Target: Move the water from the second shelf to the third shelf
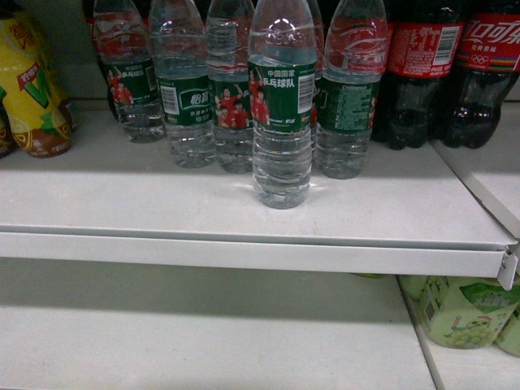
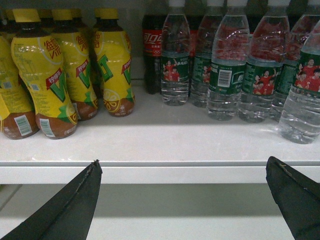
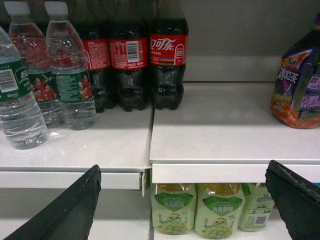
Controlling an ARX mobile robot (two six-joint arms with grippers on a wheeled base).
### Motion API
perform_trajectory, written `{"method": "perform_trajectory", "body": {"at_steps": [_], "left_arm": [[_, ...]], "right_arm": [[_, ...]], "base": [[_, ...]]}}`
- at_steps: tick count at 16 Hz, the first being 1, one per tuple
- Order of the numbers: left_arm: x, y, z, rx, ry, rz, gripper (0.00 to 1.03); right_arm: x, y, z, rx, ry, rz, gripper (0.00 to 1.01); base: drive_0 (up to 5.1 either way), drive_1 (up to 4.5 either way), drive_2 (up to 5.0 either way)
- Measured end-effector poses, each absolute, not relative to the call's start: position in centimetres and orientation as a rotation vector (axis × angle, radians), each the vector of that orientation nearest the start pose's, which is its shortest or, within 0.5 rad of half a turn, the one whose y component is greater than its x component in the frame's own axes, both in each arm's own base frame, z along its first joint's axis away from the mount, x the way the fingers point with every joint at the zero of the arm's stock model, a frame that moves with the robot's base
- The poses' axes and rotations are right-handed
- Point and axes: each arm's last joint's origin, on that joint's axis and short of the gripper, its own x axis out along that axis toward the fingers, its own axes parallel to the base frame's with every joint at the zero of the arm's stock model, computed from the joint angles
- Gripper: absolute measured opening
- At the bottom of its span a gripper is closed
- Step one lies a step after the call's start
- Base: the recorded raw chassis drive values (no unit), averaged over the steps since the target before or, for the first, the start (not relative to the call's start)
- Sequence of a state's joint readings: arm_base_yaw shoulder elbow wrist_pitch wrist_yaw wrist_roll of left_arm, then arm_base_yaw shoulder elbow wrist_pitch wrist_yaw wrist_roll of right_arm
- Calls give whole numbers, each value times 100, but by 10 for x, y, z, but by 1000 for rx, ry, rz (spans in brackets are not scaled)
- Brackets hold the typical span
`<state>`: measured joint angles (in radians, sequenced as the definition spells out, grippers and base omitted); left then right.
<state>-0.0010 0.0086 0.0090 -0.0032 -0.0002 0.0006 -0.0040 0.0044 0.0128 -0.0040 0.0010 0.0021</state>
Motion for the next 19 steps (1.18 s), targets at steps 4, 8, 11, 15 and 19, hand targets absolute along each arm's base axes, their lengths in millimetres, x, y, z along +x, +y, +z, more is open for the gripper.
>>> {"method": "perform_trajectory", "body": {"at_steps": [4, 8, 11, 15, 19], "left_arm": [[98, 0, 166, 1, 3, -1, 98], [98, 0, 166, 1, 3, -1, 98], [98, 0, 166, 1, 3, -1, 98], [98, 0, 166, 1, 3, -1, 98], [98, 0, 166, 1, 2, -1, 98]], "right_arm": [[97, 0, 167, 2, -4, -5, 98], [97, 0, 167, 2, -4, -5, 98], [97, 0, 167, 2, -4, -5, 98], [97, 0, 167, 2, -4, -5, 98], [103, -6, 164, 35, 118, -90, 98]], "base": [[0, 0, 0], [0, 0, 0], [0, 0, 0], [0, 0, 0], [0, 0, 0]]}}
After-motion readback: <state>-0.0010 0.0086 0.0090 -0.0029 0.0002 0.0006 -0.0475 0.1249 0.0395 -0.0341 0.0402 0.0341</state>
